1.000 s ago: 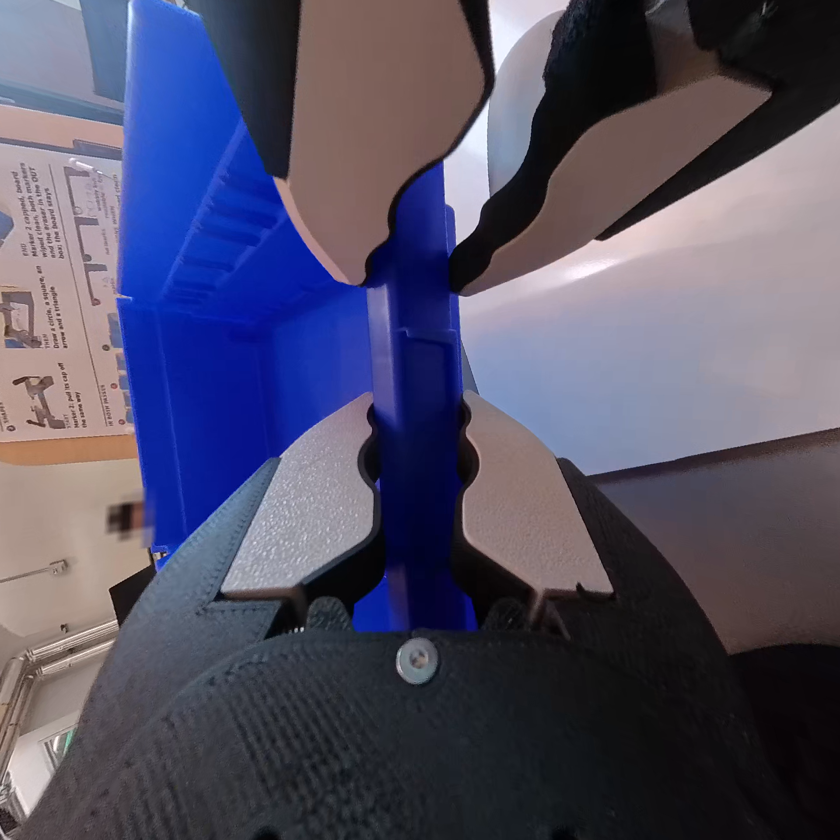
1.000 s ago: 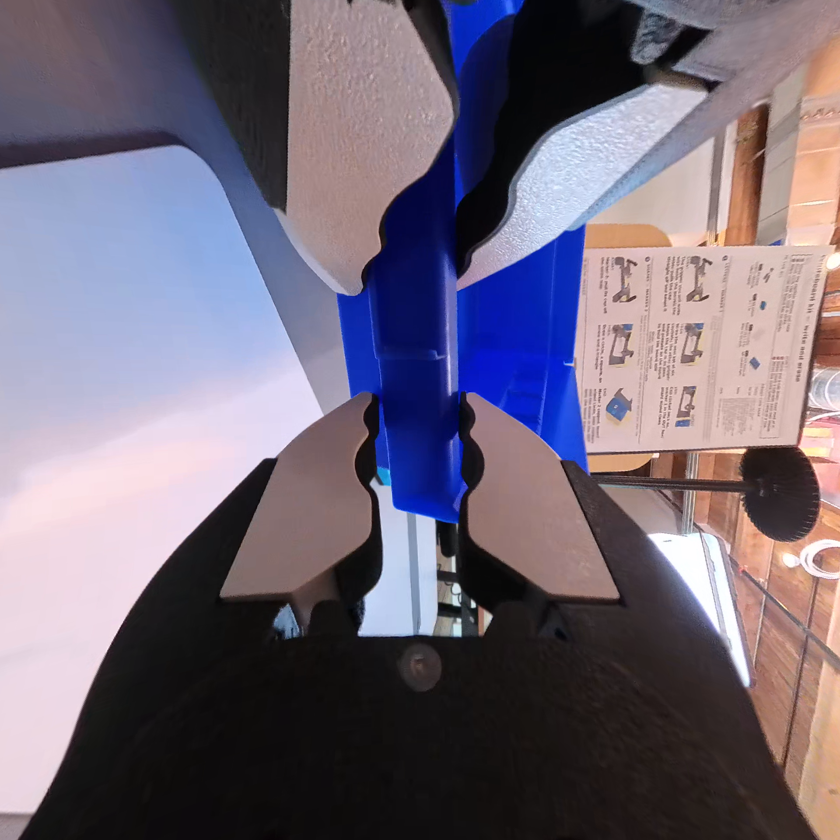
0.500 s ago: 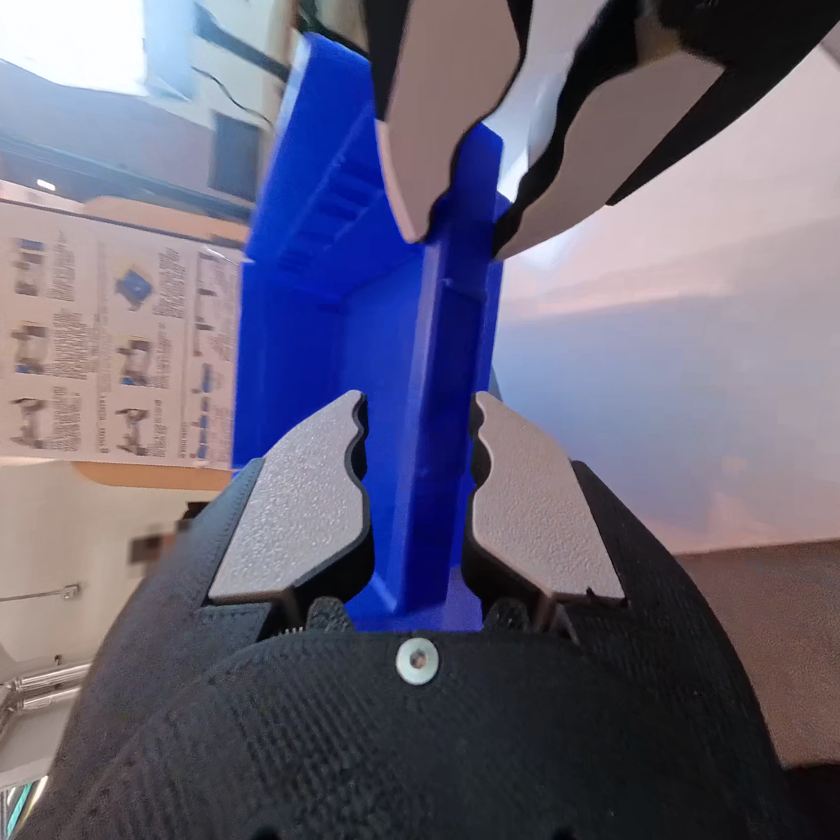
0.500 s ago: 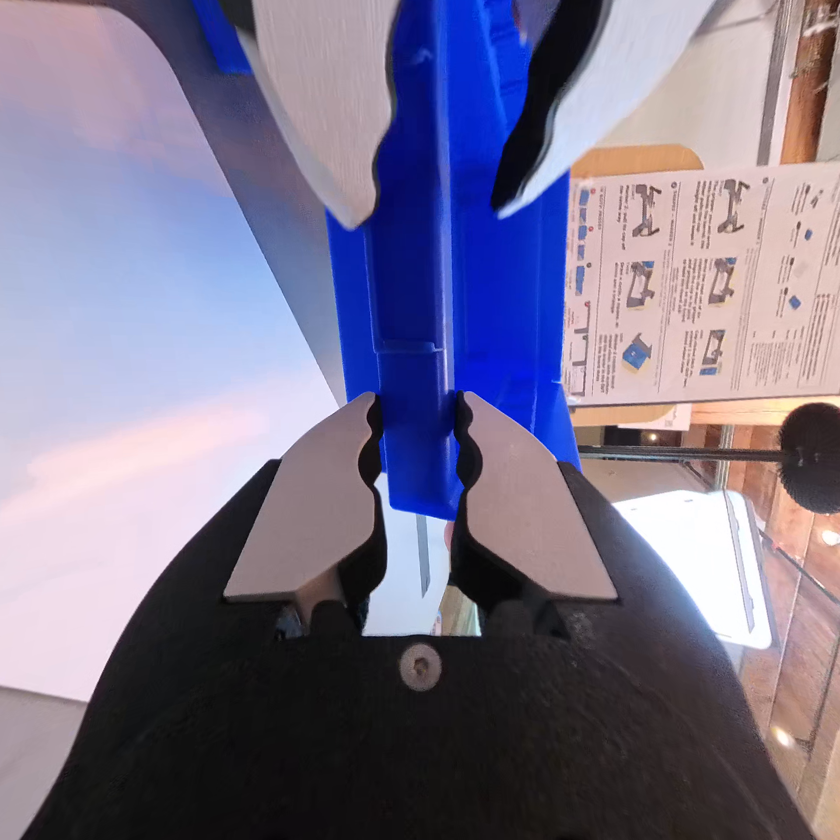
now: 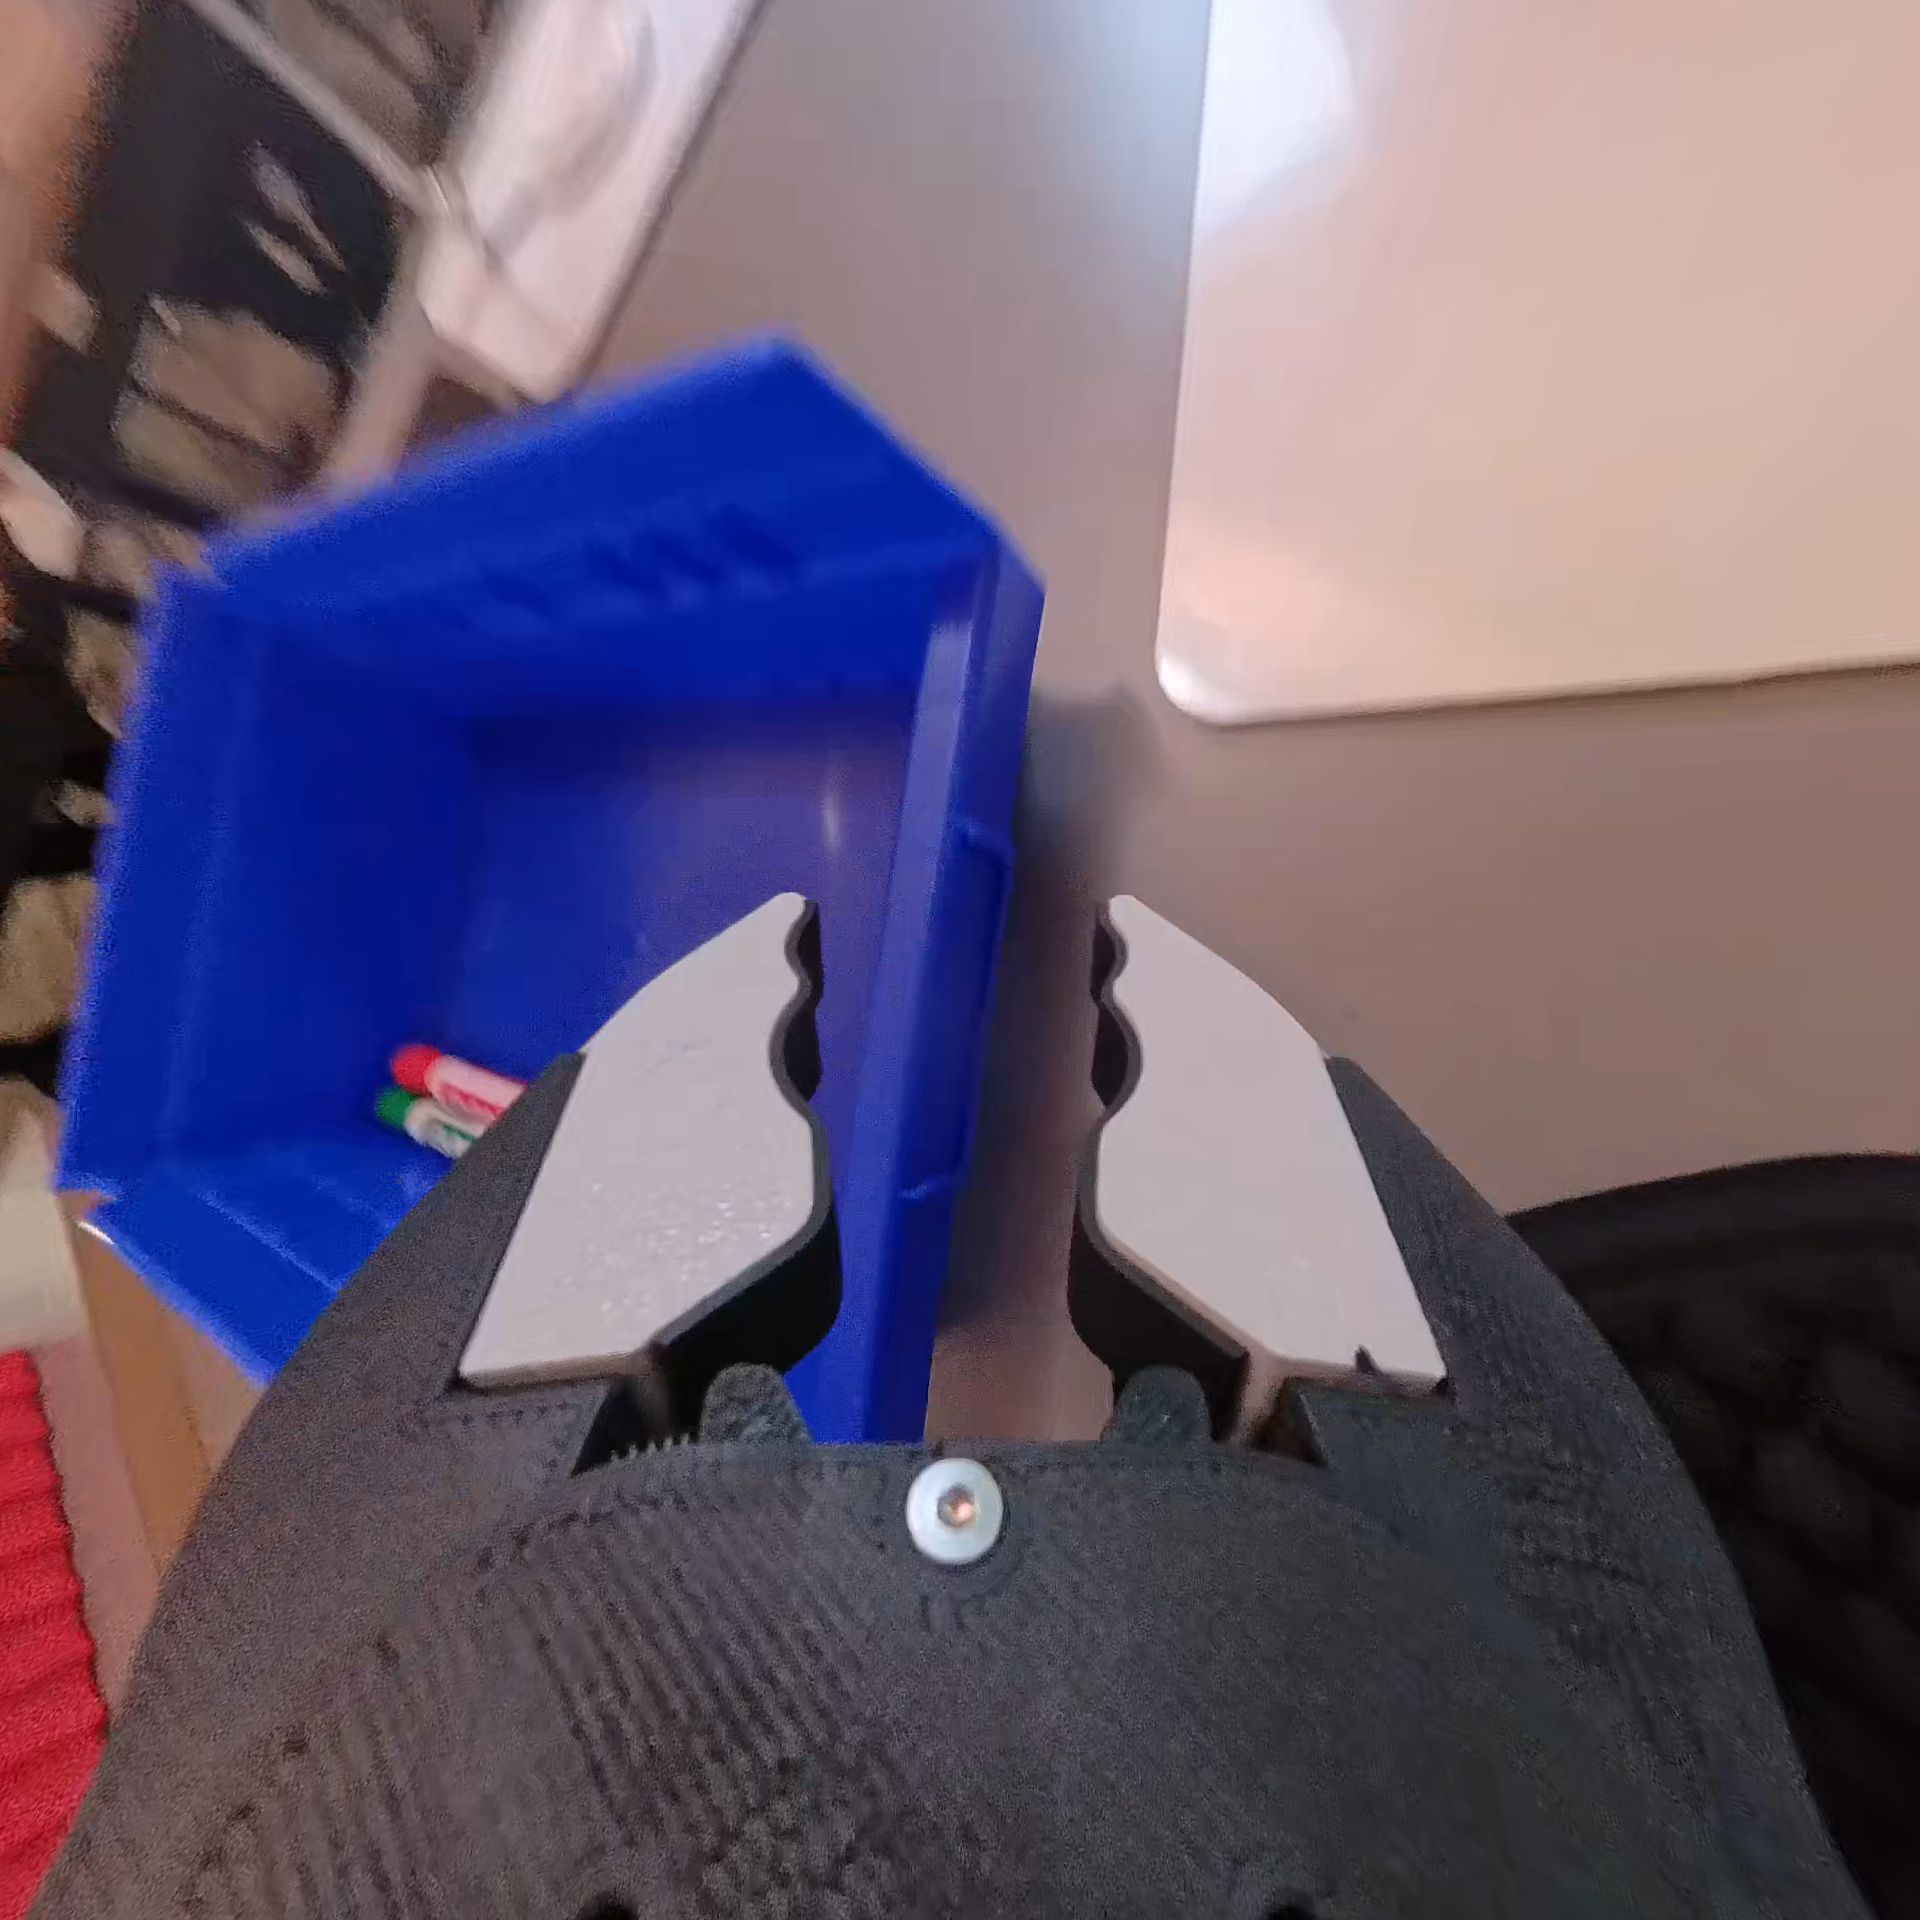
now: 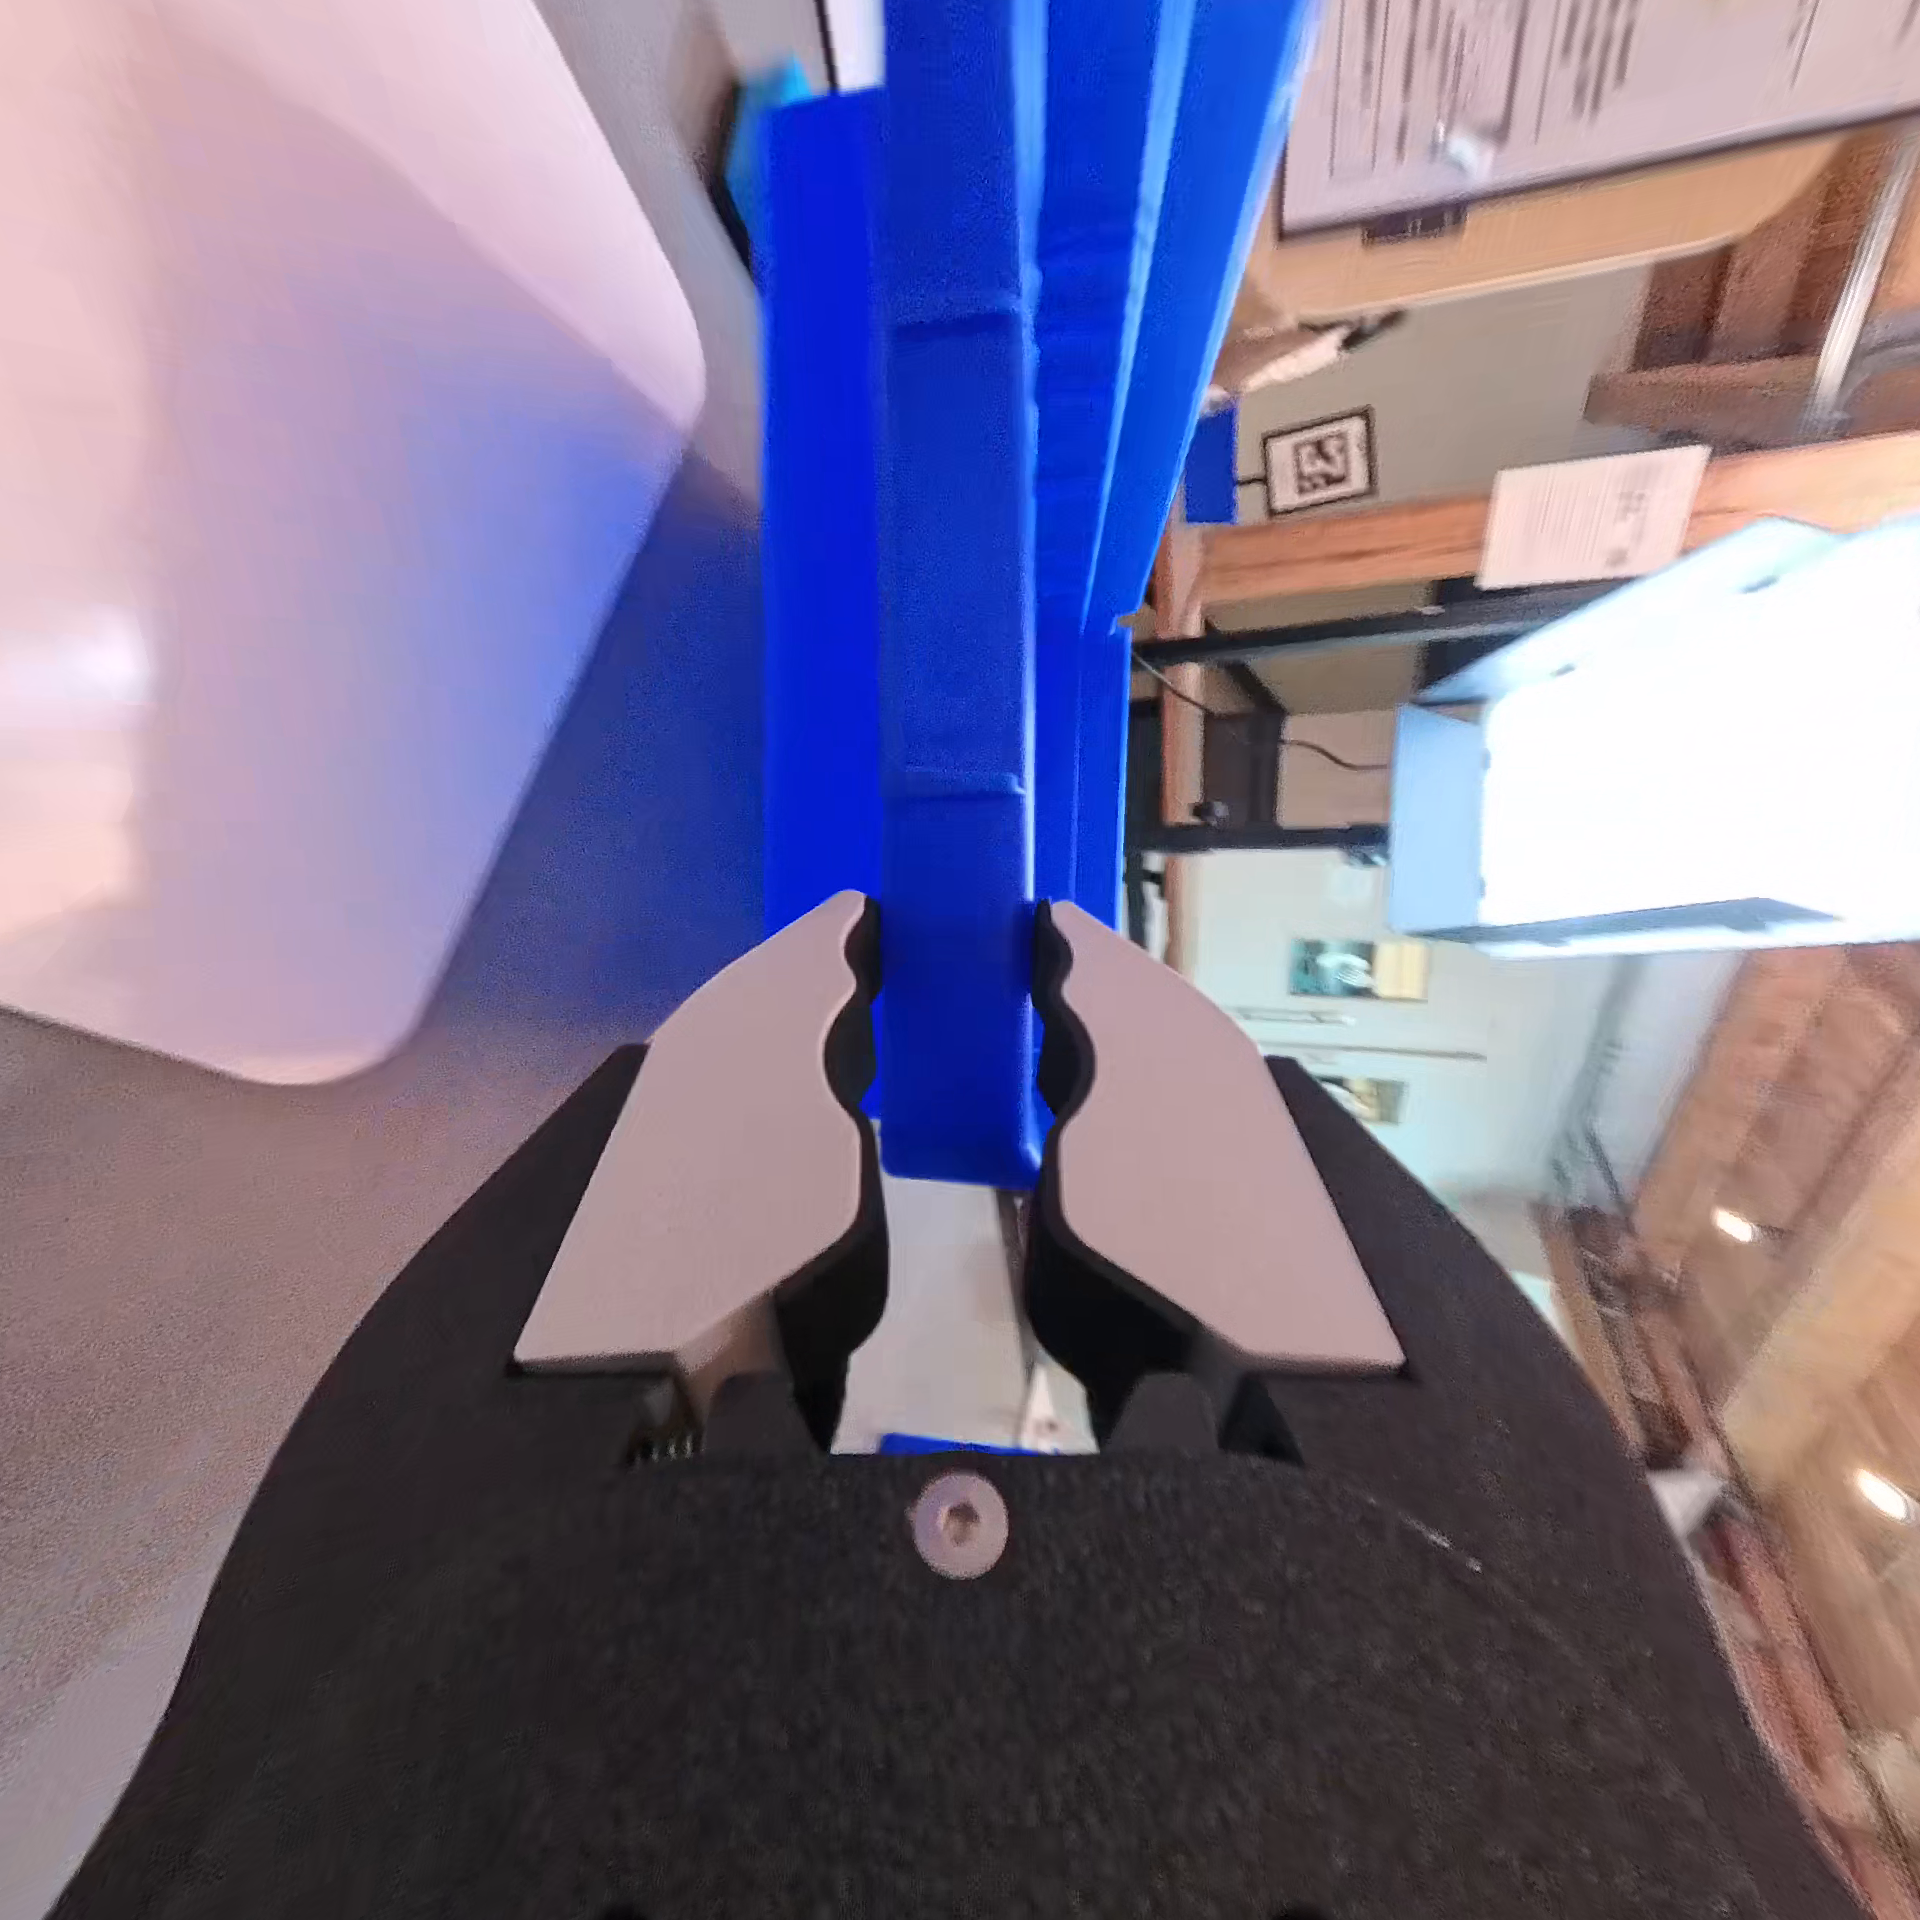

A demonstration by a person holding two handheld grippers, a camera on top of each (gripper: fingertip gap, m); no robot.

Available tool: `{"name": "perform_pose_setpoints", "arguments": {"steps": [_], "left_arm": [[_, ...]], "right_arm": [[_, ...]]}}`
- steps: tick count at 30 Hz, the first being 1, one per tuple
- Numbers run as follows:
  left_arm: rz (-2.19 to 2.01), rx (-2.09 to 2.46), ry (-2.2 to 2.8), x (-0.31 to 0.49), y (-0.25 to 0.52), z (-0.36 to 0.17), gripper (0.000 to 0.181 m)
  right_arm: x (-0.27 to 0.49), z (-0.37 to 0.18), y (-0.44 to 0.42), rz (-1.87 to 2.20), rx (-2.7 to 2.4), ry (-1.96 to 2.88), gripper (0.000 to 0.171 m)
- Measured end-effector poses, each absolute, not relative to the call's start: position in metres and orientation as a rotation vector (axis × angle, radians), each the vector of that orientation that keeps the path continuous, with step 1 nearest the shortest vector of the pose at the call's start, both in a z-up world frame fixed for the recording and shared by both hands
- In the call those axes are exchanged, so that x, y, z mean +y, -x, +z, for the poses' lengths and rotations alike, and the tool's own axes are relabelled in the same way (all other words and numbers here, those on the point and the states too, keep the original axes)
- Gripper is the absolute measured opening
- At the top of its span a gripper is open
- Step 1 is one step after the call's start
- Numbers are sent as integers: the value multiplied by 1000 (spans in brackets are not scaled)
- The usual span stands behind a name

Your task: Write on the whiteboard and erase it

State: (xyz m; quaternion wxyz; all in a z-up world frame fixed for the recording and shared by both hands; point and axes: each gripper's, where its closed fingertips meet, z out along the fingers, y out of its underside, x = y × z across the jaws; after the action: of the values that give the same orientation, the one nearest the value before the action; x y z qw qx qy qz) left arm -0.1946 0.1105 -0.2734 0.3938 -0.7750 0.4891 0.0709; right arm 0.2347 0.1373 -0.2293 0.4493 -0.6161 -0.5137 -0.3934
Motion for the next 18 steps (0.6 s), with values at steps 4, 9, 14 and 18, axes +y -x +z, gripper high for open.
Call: {"name": "perform_pose_setpoints", "arguments": {"steps": [4,9,14,18], "left_arm": [[184,1263,2116,123,216,-306,52],[256,1301,2216,138,228,-326,43],[318,1283,2192,150,235,-327,34],[330,1276,2192,161,249,-327,33]], "right_arm": [[160,-245,-270,-1008,-1233,1574,27],[172,-294,-281,-913,-1319,1705,29],[170,-297,-282,-682,-1161,1909,32],[162,-284,-271,-572,-1071,1990,37]]}}
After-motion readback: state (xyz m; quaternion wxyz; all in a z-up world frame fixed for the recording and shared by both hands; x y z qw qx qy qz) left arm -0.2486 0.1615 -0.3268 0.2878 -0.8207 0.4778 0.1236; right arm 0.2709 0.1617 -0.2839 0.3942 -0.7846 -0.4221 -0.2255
